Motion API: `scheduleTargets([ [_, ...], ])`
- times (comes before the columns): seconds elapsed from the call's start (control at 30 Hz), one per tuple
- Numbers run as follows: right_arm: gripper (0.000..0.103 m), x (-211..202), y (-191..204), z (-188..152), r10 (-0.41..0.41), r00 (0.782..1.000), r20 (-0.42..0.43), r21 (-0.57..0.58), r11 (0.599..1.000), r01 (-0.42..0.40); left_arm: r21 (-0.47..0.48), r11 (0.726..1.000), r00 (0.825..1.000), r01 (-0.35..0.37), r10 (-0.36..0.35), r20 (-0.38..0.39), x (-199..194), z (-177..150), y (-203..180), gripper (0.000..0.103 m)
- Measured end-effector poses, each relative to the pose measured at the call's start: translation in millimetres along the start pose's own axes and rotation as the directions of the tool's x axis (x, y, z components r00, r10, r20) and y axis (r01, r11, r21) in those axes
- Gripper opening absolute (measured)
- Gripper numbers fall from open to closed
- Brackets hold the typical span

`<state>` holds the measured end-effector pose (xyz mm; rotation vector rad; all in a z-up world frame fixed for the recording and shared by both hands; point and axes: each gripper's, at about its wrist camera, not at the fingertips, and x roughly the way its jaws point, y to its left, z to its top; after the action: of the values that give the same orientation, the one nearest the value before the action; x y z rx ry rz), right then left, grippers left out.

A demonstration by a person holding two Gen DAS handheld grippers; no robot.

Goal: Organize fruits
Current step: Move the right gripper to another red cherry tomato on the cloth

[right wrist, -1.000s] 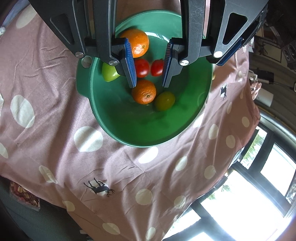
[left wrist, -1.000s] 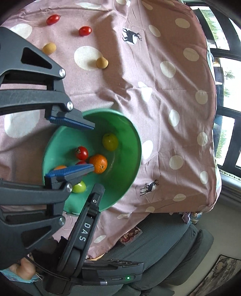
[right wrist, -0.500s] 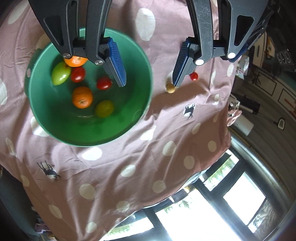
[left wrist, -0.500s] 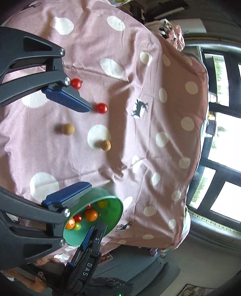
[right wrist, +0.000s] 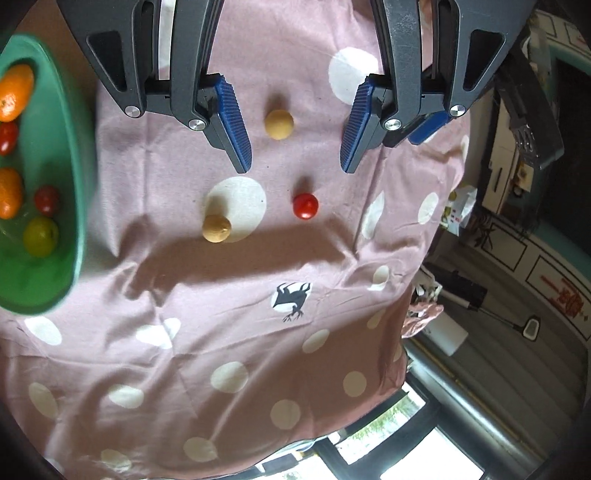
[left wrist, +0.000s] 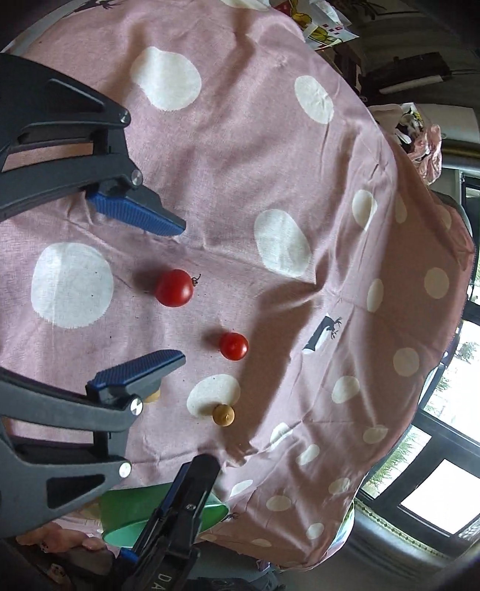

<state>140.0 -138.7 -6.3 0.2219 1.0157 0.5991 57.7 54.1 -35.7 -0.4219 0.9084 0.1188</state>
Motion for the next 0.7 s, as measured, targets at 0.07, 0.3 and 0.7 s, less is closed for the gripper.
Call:
scheduleTargets([
  [0.07,0.053,15.5,7.9,7.2,0.01,1.0,-0.006,-0.027,1.0,-0.01,0.0,1.0,0.999,0.016,-0.016,-0.035,10.3,-0.9,-1.8,0.053],
  [0.3,0.047,68.3,21.9,22.8,-0.055,0.996,-0.065,-0.11,0.993,0.047,0.013,0.999,0.997,-0.05,0.05,-0.056,28.0,3.4,-5.1,0.05],
  [0.7,0.037,107.3,21.8,24.4,-0.115,0.987,-0.109,-0.158,0.983,0.097,0.032,0.998,0.992,-0.046,0.05,-0.12,44.5,1.5,-5.5,0.038],
])
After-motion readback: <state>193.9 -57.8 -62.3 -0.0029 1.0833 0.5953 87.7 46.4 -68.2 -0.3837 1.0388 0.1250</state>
